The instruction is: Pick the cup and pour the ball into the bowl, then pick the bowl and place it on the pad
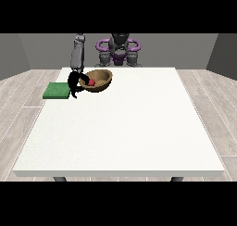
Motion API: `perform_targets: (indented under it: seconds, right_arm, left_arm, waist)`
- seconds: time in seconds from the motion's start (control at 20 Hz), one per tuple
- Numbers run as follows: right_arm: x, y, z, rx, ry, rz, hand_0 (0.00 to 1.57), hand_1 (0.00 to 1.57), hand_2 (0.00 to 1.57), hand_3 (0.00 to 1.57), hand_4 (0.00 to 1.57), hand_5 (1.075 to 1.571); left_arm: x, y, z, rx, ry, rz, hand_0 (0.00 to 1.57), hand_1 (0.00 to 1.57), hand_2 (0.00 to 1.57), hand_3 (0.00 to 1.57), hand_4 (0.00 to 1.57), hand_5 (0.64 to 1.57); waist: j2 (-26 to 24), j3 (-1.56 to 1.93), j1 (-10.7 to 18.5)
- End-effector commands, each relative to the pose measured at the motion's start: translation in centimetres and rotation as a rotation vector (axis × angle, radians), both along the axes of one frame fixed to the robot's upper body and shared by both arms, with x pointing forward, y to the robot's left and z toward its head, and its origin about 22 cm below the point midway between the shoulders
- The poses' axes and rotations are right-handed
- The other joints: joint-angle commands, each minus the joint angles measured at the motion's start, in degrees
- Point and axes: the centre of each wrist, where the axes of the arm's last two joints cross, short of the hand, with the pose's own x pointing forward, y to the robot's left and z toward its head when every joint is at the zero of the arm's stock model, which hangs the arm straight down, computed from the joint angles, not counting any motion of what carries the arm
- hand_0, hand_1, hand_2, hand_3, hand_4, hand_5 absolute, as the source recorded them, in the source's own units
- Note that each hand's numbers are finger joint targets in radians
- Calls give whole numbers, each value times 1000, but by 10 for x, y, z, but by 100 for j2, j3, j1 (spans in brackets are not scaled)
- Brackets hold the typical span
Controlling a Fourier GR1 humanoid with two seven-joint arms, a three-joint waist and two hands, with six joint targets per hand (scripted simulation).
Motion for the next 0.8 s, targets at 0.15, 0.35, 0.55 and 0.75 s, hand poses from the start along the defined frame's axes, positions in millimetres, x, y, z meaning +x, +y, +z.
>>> perform_targets:
  seconds: [0.15,0.35,0.55,0.75]
  right_arm:
    - [-5,-114,82,-238,205,-93,1571,1571,1571,865,1061,1556]
    - [-15,-141,100,-289,321,-60,1571,1571,1571,679,1085,1568]
    - [7,-139,140,-275,288,-52,1571,1571,1571,566,1085,1564]
    - [3,-151,136,-256,269,-23,1571,1571,1571,461,1109,1567]
  left_arm:
    - [-8,27,-26,-1,50,69,0,0,0,0,1204,1537]
    - [-17,37,-54,12,108,87,0,0,0,0,1203,1541]
    - [-28,68,-45,-12,98,143,0,0,0,0,1205,1545]
    - [-35,77,-54,-17,35,164,0,0,0,0,1203,1546]
  waist:
    - [-44,-58,-546]
    - [-449,-37,-627]
    - [-454,-36,-925]
    - [-83,-34,-1020]
